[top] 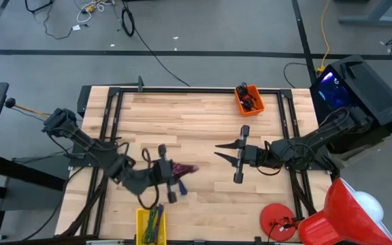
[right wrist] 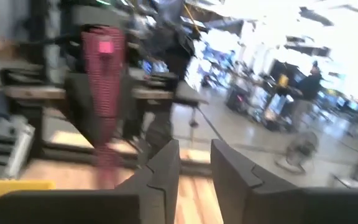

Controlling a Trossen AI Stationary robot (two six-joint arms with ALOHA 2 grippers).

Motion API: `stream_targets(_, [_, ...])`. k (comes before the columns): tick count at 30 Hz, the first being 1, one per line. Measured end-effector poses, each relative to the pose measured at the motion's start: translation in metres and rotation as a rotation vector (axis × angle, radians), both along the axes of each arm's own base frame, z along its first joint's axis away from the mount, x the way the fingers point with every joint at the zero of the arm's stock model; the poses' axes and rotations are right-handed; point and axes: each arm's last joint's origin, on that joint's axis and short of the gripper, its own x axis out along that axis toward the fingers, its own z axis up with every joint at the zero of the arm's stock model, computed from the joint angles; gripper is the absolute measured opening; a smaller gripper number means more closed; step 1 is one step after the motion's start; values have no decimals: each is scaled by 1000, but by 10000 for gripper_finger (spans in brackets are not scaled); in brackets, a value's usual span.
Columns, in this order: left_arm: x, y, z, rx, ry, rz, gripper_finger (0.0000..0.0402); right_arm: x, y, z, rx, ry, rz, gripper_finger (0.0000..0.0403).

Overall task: Pick & Place USB Port
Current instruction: Put the pink and black charger cable into the yellow bin

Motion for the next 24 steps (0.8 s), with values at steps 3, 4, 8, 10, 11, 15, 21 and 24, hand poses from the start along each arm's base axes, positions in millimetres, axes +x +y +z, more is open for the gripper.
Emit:
stream_targets(3, [-17, -17, -12, -102, 61, -15, 29, -4, -4, -1, 1, 38, -64, 93])
stream_targets(4, [-23, -22, -16, -142, 82, -12, 29, -6, -5, -1, 1, 49, -82, 93])
stream_targets(8, [-51, -40, -30, -342, 126, 25, 29, -7, -7, -4, 1, 77, -126, 91])
stream_targets(10, [-60, -49, -34, -452, 121, 29, 29, -7, -8, -4, -4, 84, -140, 91])
stream_targets(11, [-65, -54, -35, -498, 132, 16, 29, -7, -8, -5, -3, 86, -143, 91])
stream_targets(15, [-78, -68, -40, -660, 158, -6, 29, -6, -11, -6, -1, 95, -153, 91])
stream_targets(21, [-89, -84, -66, -831, 291, 64, 29, -5, -13, -6, -2, 95, -159, 91])
stream_targets(24, [-89, -91, -80, -878, 350, 95, 29, -5, -13, -6, -4, 96, -158, 91])
